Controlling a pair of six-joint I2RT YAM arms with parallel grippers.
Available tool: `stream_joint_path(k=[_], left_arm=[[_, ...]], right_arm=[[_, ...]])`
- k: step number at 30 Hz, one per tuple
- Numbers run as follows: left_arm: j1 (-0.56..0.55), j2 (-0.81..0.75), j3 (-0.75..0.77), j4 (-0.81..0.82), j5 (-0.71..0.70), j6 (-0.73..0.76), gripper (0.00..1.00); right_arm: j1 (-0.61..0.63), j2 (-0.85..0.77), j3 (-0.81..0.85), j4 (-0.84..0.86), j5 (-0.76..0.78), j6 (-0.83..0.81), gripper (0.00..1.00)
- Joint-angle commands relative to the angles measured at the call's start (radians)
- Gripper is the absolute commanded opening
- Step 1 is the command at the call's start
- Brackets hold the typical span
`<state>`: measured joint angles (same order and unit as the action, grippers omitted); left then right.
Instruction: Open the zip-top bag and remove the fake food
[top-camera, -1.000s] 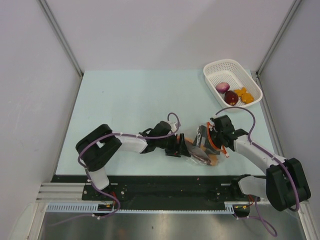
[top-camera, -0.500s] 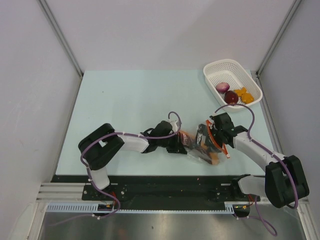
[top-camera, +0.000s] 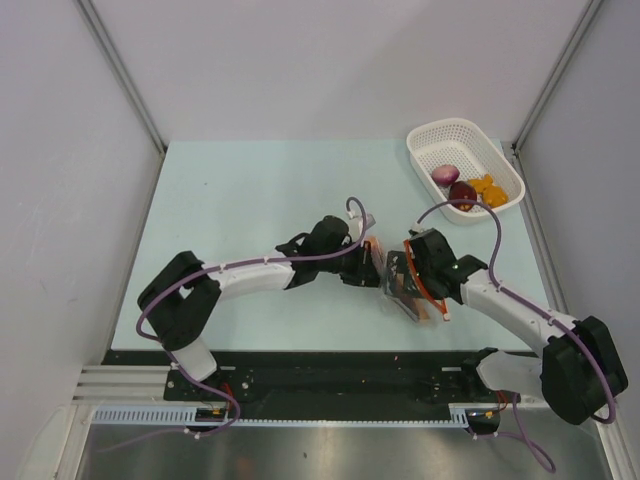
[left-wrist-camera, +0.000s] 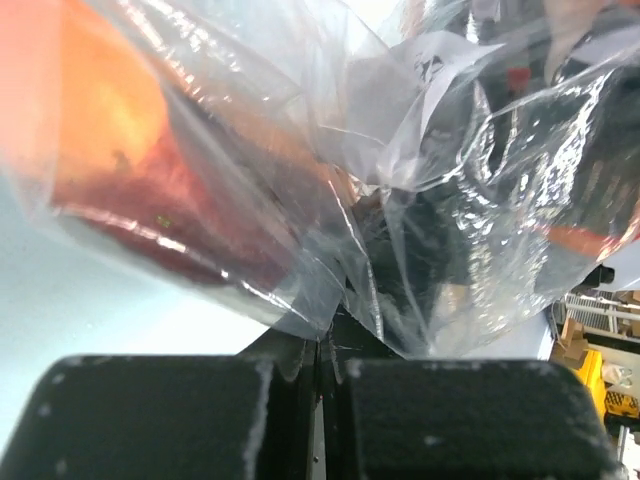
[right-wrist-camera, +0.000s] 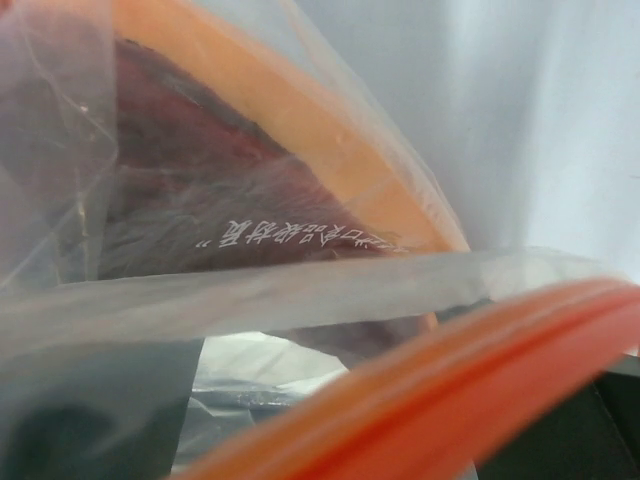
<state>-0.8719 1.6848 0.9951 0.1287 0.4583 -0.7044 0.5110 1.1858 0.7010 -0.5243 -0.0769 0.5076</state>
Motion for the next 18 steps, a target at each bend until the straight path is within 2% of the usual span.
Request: stream_joint_path(k=[1, 2, 4, 5, 6, 7, 9, 10, 13, 18], left_arm=[[0.007, -0.033, 0.080, 0.034, 0.039, 0.028, 0.00], [0.007, -0.042, 0.079, 0.008, 0.031, 0.036, 0.00], [0.007, -0.051, 0.077, -0.014, 0.029, 0.045, 0.00], [0.007, -0.057, 0.076, -0.029, 0.026, 0.051, 0.00], [0.008, -0.068, 0.067, -0.035, 0.016, 0.052, 0.00], [0.011, -0.073, 0.062, -0.040, 0.011, 0.054, 0.00], [0.019, -0.077, 0.062, -0.081, -0.006, 0.066, 0.00], [0.024, -0.080, 0.062, -0.096, -0.007, 0.072, 0.00], [0.048, -0.085, 0.053, -0.150, -0.030, 0.082, 0.00], [0.067, -0.060, 0.062, -0.233, -0.024, 0.135, 0.00]], right_arm=[[0.052, 0.024, -0.001, 0.021, 0.186, 0.043, 0.97], [0.063, 0.056, -0.001, 0.024, 0.245, 0.054, 0.88], [0.070, 0.067, -0.014, 0.026, 0.272, 0.058, 0.78], [0.070, 0.064, -0.021, 0.047, 0.269, 0.055, 0.66], [0.072, 0.060, -0.029, 0.055, 0.263, 0.052, 0.60], [0.073, 0.052, -0.032, 0.063, 0.258, 0.048, 0.45], [0.078, 0.028, -0.034, 0.052, 0.267, 0.043, 0.30], [0.077, 0.017, -0.029, 0.041, 0.272, 0.036, 0.19], [0.073, -0.043, -0.011, 0.007, 0.276, 0.013, 0.00], [0.032, -0.107, 0.048, -0.065, 0.166, 0.014, 0.00]])
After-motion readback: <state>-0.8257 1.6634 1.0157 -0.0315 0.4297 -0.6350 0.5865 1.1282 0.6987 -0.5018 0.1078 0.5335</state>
